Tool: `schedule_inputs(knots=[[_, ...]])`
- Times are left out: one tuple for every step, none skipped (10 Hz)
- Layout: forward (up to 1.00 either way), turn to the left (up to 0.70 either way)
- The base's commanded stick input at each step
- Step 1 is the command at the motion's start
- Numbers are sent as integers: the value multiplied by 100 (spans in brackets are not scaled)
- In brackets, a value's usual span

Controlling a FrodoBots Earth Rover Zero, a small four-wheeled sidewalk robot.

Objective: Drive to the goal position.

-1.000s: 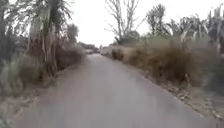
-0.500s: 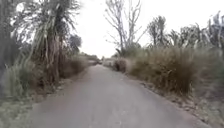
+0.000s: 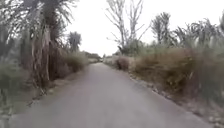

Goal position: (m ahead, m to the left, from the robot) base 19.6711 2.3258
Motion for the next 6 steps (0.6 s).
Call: schedule_inputs(knots=[[100,0],[100,0],[100,0],[100,0],[100,0],[100,0]])
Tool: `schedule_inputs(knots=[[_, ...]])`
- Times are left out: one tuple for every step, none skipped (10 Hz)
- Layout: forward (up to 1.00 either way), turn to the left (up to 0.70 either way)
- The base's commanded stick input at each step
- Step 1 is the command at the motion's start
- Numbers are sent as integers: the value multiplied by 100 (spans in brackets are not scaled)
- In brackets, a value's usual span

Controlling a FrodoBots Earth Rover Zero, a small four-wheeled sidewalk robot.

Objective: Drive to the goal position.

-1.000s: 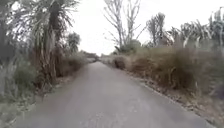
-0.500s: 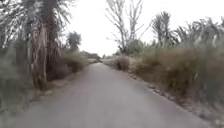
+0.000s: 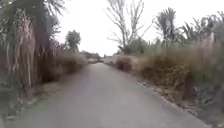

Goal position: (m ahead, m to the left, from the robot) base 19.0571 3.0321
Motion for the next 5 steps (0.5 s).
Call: schedule_inputs(knots=[[100,0],[100,0],[100,0],[100,0],[100,0]])
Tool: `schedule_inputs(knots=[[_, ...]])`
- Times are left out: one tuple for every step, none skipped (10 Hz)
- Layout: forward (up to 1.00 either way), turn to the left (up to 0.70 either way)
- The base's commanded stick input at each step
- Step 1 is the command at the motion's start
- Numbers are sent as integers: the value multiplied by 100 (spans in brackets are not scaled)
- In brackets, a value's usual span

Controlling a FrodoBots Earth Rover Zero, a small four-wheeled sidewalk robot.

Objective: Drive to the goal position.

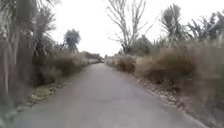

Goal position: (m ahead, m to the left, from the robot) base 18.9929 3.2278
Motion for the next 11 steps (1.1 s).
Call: schedule_inputs(knots=[[100,0],[100,0],[100,0],[100,0],[100,0],[100,0],[100,0],[100,0],[100,0],[100,0],[100,0]])
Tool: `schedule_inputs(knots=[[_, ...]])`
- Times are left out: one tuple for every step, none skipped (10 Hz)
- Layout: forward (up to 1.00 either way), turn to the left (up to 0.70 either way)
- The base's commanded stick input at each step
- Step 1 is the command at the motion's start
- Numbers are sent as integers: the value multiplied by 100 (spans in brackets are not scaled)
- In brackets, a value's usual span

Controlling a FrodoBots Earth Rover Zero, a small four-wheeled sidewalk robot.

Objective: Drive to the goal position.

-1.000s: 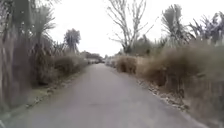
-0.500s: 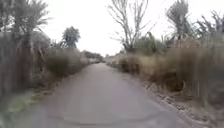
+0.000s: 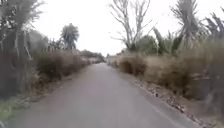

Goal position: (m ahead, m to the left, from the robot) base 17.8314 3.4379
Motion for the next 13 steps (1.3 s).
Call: schedule_inputs(knots=[[100,0],[100,0],[100,0],[100,0],[100,0],[100,0],[100,0],[100,0],[100,0],[100,0],[100,0],[100,0],[100,0]])
